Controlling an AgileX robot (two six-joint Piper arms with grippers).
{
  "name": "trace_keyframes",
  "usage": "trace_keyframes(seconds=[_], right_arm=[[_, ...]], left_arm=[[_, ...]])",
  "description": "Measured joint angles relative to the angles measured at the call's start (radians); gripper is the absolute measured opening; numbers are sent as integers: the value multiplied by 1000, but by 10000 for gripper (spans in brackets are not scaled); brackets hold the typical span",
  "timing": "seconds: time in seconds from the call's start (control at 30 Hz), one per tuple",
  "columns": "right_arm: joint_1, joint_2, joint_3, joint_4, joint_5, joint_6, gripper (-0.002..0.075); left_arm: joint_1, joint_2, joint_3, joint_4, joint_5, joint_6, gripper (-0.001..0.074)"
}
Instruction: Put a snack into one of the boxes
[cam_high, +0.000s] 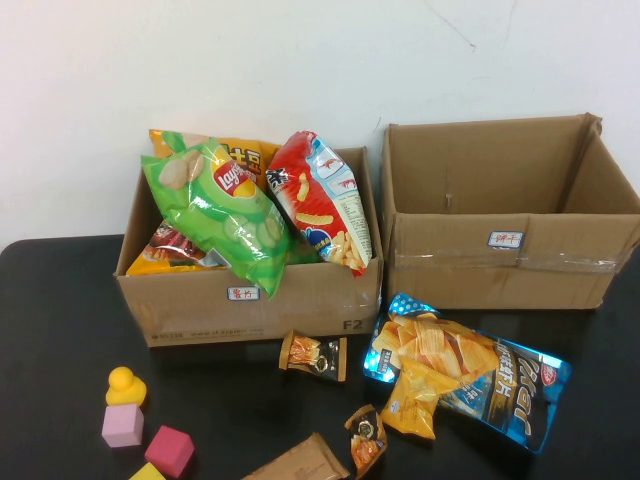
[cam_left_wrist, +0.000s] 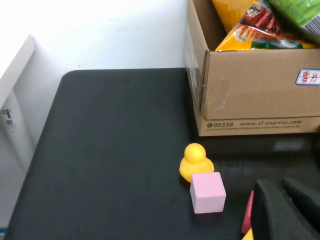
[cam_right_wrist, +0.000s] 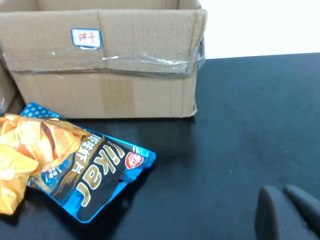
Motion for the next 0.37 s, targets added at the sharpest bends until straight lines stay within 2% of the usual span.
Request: trace_keyframes(seconds=[0.37], right_arm=[[20,0,0,2,0,0,-1]], left_arm=[[0,0,0,0,0,0,-1]])
